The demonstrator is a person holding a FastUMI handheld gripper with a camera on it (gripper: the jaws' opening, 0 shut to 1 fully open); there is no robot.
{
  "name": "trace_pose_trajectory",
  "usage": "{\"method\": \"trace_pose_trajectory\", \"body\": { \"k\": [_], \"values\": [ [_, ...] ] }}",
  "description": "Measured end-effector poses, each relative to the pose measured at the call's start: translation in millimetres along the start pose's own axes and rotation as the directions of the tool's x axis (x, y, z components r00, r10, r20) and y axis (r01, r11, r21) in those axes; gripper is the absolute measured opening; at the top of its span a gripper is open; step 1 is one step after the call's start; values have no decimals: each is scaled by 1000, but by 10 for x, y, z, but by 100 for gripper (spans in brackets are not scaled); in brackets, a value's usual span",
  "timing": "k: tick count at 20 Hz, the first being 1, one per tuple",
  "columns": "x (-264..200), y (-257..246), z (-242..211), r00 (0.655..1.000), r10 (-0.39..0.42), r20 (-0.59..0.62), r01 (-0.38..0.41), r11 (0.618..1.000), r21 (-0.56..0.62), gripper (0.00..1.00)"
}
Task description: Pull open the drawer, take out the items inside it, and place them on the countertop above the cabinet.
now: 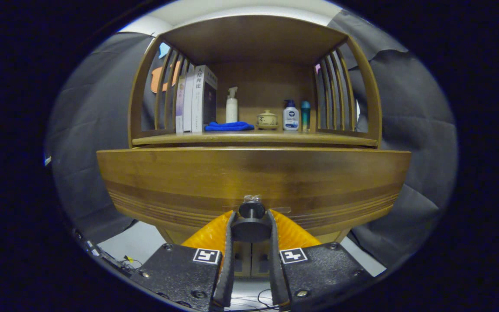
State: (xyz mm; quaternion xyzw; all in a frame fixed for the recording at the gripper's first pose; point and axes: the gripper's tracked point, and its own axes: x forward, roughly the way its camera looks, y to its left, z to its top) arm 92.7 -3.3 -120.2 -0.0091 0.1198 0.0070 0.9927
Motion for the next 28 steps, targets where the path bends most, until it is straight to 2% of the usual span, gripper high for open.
{"method": "trace_pose_trajectory", "body": {
  "k": [6, 8, 28],
  "values": [
    [-228, 37, -117, 1000, 19, -12, -19, 1000, -10, 37],
    [-293, 46, -128, 1000, 17, -4, -17, 999, 50, 37],
    [-851, 35, -325, 996, 45, -81, -45, 999, -1, 37]
  ]
}}
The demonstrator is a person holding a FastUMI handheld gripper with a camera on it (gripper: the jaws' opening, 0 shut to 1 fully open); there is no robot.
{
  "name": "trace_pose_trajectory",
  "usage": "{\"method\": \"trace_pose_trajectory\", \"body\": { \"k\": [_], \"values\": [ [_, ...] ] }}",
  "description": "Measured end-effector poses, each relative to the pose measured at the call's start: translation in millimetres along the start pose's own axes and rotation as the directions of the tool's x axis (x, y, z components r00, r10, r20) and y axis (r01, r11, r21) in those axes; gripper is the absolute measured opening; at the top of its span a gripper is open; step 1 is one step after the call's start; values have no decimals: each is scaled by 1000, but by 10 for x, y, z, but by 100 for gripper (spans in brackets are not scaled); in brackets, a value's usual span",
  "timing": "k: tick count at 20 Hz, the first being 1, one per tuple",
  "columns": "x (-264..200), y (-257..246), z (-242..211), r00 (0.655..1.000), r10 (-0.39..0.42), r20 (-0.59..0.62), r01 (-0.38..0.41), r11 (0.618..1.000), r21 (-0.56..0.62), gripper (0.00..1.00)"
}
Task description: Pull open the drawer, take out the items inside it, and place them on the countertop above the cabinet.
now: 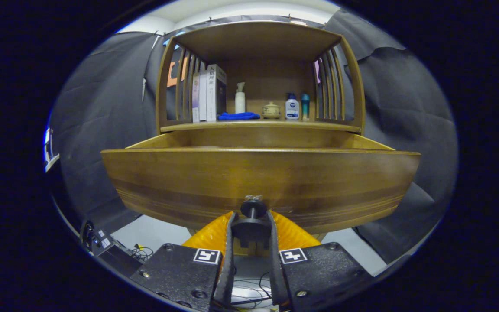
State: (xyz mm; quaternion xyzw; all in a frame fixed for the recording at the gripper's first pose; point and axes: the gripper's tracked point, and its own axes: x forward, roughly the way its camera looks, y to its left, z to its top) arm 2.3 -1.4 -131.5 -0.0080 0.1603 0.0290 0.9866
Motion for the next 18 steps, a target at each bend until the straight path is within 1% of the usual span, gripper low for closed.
{"method": "trace_pose_trajectory", "body": {
  "k": [4, 7, 9, 11, 13, 14, 15, 17, 18],
  "values": [
    [-16, 1, -13, 1000, -1, -1, 1, 1000, 6, 37],
    [-21, 3, -16, 1000, 6, -22, -6, 1000, 0, 37],
    [-56, -35, -4, 999, 7, -34, -7, 1000, -2, 42],
    [-153, -129, 136, 1000, -10, -12, 10, 1000, -3, 52],
    [-335, -241, 371, 999, -26, 34, 26, 1000, 6, 80],
    [-421, -285, 521, 998, -21, 61, 20, 1000, 24, 95],
    [-495, -336, 661, 996, -27, 79, 23, 999, 42, 96],
    [-600, -536, 976, 993, -66, 100, 59, 996, 74, 98],
    [-610, -545, 1178, 991, -60, 123, 50, 995, 85, 98]
  ]
}}
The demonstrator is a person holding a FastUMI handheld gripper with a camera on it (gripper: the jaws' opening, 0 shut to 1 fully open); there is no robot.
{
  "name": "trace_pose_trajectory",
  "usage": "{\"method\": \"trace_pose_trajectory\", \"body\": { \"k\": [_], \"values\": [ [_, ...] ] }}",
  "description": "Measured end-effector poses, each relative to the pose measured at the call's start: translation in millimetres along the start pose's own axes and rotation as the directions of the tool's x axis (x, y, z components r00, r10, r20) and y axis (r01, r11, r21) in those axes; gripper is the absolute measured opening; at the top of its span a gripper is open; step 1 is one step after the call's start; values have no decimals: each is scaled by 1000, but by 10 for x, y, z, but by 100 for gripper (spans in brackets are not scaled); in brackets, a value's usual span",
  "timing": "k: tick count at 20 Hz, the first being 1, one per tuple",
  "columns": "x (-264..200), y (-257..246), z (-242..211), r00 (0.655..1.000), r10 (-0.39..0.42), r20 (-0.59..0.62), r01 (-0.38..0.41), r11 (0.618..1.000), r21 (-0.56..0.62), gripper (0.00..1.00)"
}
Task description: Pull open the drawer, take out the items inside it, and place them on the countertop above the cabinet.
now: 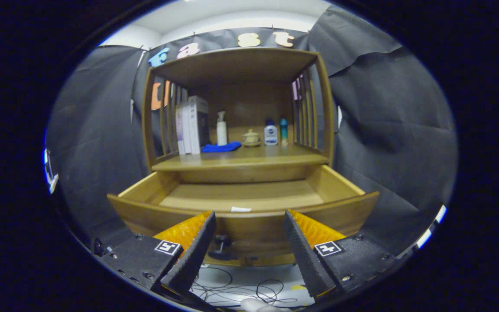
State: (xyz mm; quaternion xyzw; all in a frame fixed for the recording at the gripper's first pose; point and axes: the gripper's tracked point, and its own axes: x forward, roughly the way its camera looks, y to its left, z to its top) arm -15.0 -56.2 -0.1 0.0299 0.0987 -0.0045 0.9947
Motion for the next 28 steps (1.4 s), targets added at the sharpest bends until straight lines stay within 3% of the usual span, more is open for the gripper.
{"method": "trace_pose_trajectory", "body": {
  "k": [5, 8, 10, 12, 16, 18, 21, 25, 28],
  "values": [
    [317, -50, 866, 1000, 4, 24, -3, 1000, -16, 95],
    [647, 82, 1043, 999, -3, -47, 0, 998, -59, 95],
    [918, 279, 1065, 994, 38, -104, -45, 996, -74, 95],
    [1184, 376, 936, 981, 25, -190, -49, 991, -123, 95],
    [1635, 616, 529, 930, 34, -365, -93, 985, -145, 96],
    [1776, 581, 237, 872, -18, -488, -58, 989, -139, 97],
    [1836, 529, -275, 742, -50, -669, -25, 994, -102, 98],
    [1863, 508, -799, 606, -34, -794, 7, 999, -38, 96],
    [1855, 539, -897, 549, -38, -835, 20, 999, -33, 92]
  ]
}}
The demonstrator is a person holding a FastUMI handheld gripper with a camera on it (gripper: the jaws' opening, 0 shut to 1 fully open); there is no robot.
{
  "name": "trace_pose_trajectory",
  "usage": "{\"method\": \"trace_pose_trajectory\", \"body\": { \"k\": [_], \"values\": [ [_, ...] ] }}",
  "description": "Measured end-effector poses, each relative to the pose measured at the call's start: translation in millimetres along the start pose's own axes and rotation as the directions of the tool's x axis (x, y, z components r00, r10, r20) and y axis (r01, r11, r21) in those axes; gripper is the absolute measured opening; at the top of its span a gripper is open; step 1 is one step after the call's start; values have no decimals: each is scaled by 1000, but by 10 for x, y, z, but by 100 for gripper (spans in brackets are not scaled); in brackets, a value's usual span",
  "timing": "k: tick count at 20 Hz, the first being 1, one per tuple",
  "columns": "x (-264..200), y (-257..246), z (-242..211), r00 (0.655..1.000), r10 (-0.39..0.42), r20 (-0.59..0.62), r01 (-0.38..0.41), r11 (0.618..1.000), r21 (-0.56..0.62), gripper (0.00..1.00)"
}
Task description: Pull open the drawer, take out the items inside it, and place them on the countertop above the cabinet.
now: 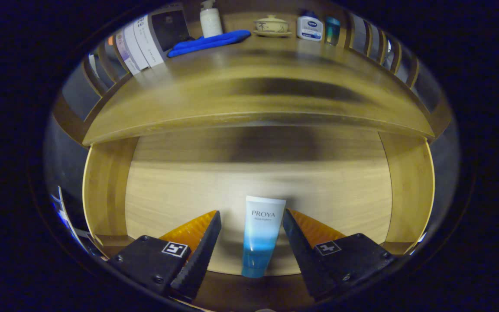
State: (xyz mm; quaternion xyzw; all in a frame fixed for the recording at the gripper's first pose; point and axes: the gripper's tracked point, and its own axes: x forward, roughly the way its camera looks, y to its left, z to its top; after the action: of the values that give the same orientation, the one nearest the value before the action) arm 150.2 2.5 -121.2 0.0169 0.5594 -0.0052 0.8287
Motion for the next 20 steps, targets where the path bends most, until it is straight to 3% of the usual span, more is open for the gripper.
{"method": "trace_pose_trajectory", "body": {
  "k": [6, 7, 9, 14, 20],
  "values": [
    [106, -18, -254, 994, 1, -110, 1, 1000, 23, 90],
    [82, -33, -223, 996, -9, -85, 10, 1000, 12, 90],
    [111, -54, -248, 995, -33, -96, 33, 999, -1, 86],
    [79, -68, -245, 997, -28, -74, 27, 1000, -14, 53],
    [-440, 105, -48, 999, 11, 43, -7, 997, -81, 51]
  ]
}}
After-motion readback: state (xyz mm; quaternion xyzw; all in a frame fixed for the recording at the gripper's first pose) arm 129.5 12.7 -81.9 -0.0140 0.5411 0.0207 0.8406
